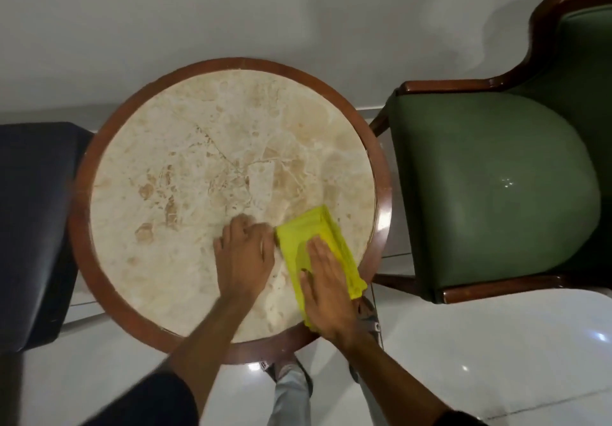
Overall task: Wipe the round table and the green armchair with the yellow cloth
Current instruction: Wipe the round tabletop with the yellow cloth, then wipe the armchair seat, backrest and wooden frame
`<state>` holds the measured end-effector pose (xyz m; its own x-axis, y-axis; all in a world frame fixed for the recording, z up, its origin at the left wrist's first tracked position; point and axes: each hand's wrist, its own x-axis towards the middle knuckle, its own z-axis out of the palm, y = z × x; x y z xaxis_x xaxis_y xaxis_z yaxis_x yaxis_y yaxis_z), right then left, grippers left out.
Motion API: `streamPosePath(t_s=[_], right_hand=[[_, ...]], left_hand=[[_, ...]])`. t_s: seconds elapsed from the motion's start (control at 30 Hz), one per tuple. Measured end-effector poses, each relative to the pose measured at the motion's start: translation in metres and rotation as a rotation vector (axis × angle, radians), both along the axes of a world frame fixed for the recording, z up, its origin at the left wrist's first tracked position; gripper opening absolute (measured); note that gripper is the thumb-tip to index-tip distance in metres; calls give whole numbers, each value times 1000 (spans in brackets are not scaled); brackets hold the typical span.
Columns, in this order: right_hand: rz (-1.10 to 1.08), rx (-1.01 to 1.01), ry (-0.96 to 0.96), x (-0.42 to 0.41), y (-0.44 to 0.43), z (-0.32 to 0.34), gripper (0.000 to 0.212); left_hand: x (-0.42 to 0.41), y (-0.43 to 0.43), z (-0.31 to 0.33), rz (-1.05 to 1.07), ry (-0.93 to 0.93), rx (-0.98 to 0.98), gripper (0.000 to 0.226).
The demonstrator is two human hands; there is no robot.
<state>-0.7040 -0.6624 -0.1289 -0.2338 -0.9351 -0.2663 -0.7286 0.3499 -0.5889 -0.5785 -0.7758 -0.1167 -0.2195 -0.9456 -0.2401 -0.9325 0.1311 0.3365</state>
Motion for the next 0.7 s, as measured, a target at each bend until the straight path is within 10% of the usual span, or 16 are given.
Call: streamPosePath(t_s=[0.1,0.33,0.7], right_hand=[[-299,19,-6,-31,8,5,51],[-683,293,-792,-81,14,19,32],[-629,216,-710,-282,51,49,38]], left_hand=[[-13,43,-3,225,106,272,40],[-75,78,16,420,554,398,11],[-276,120,21,468,727,416,21]])
